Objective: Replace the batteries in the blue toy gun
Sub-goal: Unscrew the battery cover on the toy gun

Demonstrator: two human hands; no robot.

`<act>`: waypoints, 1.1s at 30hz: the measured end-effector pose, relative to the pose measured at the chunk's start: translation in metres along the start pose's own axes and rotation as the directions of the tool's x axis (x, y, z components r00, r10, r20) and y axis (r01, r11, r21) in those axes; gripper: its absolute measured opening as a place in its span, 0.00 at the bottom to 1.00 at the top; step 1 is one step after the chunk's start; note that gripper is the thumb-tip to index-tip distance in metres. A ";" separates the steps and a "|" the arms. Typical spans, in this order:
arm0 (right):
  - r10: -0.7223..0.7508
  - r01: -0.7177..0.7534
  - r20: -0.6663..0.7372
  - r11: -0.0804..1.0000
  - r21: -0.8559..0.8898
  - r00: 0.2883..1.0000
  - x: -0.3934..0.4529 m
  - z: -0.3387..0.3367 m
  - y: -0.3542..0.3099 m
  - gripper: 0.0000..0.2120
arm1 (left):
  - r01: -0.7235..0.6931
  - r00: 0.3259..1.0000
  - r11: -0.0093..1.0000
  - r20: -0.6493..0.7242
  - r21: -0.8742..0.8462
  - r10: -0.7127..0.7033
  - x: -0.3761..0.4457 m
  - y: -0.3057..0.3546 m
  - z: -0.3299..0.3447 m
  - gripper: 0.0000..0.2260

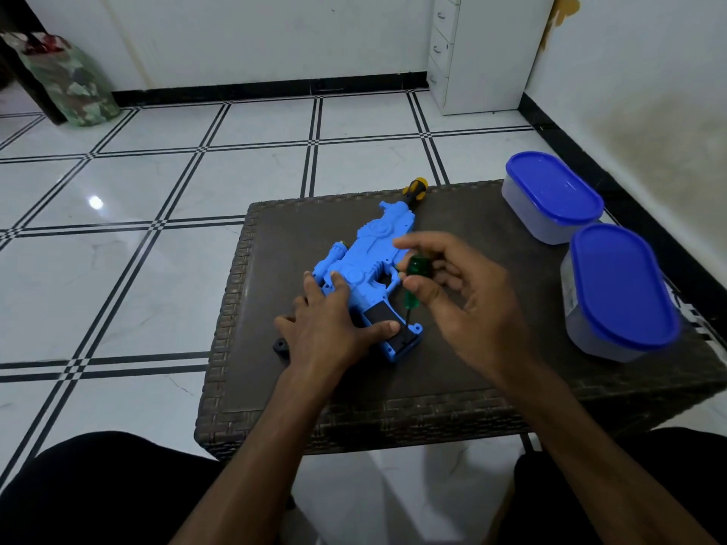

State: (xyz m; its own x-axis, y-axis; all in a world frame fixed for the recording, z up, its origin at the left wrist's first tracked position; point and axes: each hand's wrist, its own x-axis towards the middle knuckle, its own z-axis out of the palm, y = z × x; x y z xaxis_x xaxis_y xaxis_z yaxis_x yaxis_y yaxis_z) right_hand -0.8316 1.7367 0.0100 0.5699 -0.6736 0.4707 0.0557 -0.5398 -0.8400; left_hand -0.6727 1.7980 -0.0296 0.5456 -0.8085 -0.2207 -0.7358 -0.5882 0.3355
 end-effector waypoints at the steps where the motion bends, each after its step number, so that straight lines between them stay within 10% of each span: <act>1: 0.013 -0.013 0.012 1.000 0.020 1.000 -0.001 0.000 -0.001 0.14 | 0.000 1.000 1.000 -0.001 0.000 0.000 0.000 0.000 0.000 0.49; 33: 0.046 -0.045 0.000 0.999 0.021 0.999 -0.005 0.002 -0.002 0.13 | 0.008 1.000 1.000 0.006 0.003 -0.008 0.000 0.001 -0.001 0.49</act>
State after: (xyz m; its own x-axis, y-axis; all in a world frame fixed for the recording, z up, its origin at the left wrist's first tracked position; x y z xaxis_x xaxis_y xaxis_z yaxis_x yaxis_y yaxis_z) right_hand -0.8327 1.7424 0.0083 0.5717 -0.6975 0.4320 0.0469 -0.4979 -0.8660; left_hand -0.6734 1.7975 -0.0278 0.5488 -0.8040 -0.2289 -0.7329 -0.5945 0.3308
